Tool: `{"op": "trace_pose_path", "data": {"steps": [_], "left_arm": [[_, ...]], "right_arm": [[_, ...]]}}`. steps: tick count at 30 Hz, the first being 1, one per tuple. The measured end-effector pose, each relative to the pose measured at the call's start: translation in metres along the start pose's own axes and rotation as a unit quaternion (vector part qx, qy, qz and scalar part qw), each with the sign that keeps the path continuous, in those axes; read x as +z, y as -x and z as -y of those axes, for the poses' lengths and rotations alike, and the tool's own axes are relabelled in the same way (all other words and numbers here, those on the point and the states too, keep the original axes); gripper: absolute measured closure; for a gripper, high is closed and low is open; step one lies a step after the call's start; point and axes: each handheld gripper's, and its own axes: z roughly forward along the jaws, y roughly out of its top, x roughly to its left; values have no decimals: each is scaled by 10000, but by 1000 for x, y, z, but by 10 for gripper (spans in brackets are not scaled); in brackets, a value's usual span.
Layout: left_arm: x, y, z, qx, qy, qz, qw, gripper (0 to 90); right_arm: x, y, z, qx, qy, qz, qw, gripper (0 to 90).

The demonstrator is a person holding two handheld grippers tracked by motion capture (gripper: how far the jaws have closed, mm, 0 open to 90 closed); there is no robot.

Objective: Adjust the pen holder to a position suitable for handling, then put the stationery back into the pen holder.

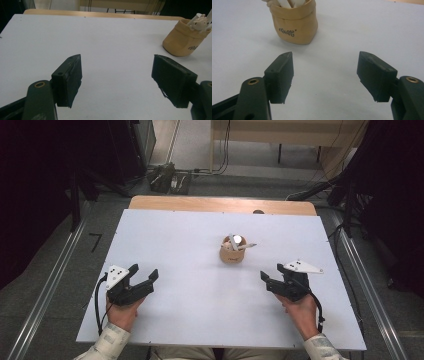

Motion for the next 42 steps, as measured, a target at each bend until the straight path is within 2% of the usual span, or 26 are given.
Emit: {"op": "trace_pose_path", "data": {"steps": [23,42], "left_arm": [[-2,-1,0,-18,36,-18,10000,256],[-2,-2,-1,-37,76,-12,10000,255]], "right_arm": [[-13,16,13,101,-56,192,9997,271],[-16,22,15,185,-12,267,9995,271]]}}
